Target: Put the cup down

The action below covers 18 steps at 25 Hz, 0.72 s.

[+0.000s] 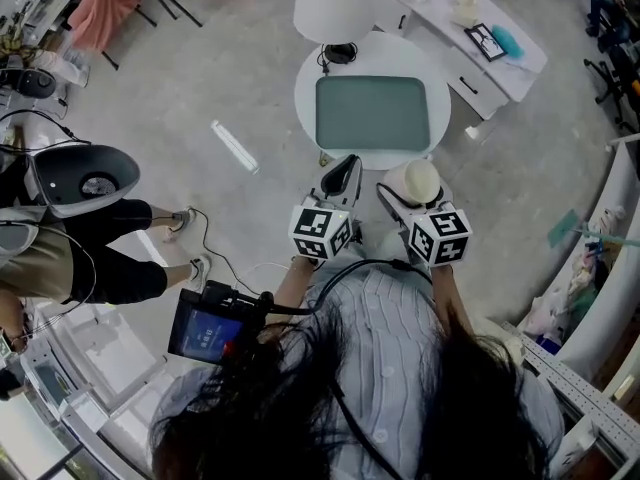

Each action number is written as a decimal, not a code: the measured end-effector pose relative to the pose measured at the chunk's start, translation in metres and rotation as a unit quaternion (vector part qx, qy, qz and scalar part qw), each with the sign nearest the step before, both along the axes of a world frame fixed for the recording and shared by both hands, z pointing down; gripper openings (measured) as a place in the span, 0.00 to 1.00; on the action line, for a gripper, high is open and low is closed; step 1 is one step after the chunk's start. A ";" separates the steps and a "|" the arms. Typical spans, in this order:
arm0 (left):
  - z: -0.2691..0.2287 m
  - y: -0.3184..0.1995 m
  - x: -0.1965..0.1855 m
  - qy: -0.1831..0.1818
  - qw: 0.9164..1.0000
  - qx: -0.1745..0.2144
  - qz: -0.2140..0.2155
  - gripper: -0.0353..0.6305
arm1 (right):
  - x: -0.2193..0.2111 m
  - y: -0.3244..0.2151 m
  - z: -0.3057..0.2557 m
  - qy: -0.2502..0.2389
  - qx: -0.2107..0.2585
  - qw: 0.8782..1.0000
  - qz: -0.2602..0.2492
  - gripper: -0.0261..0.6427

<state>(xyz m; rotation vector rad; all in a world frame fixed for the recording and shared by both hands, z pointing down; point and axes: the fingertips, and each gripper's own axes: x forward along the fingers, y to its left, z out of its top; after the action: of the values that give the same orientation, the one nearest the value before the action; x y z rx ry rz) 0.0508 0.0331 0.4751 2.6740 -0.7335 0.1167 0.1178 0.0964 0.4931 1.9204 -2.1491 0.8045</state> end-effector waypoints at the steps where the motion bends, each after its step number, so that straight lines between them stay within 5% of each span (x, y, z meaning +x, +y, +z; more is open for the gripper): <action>1: 0.001 0.001 -0.001 -0.003 1.000 -0.001 0.000 0.08 | -0.001 -0.001 0.000 0.000 -0.001 1.000 -0.001 0.67; 18: 0.016 -0.023 -0.006 -0.033 0.999 0.003 -0.010 0.08 | 0.012 -0.036 0.015 -0.001 -0.011 1.000 -0.004 0.67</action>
<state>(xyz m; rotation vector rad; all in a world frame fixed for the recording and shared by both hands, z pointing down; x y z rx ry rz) 0.0447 0.0103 0.4914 2.6785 -0.7815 0.1976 0.1299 0.0602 0.5077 1.9013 -2.1384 0.8251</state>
